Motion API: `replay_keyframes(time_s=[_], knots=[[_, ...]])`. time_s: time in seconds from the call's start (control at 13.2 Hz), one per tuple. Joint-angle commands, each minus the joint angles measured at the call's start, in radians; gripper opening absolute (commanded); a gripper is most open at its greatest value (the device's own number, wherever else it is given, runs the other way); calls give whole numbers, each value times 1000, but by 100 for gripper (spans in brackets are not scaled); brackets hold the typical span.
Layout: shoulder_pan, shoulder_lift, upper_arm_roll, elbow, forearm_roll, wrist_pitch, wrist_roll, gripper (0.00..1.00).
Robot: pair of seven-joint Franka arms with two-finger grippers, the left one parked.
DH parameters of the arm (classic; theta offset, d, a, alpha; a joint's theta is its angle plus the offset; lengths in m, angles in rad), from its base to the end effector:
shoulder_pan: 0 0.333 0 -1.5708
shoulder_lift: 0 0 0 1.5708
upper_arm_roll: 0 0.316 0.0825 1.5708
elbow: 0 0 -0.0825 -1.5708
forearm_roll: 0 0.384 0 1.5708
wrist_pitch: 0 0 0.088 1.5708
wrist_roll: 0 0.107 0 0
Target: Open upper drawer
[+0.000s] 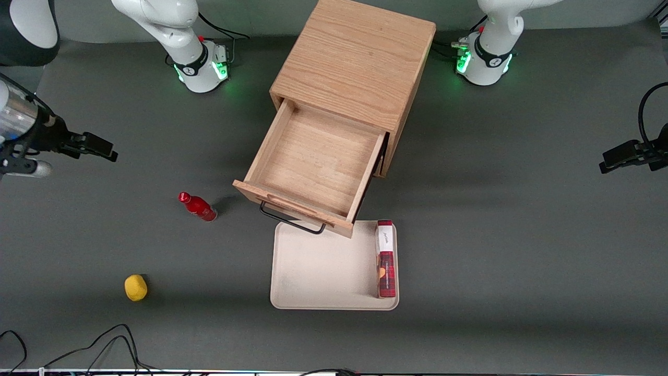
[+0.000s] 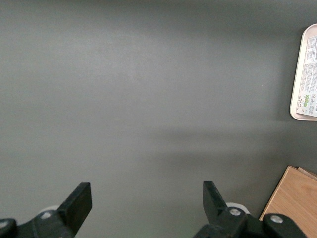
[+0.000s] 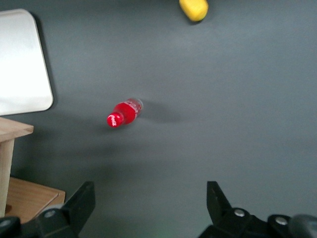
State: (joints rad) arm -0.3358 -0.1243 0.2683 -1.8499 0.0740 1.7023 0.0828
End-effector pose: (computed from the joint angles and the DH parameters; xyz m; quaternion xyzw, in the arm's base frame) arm 0.5211 -0.0215 0.5677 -0.9964 0.0816 0.0139 0.0201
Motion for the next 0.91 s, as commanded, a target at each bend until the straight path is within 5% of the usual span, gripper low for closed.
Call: replay_keyframes(time_s=[0.0,0.83], knots=[[-17,-89,16,-48,-7,31,29,100],[-2,17,45,121,-108,-75,38,100]])
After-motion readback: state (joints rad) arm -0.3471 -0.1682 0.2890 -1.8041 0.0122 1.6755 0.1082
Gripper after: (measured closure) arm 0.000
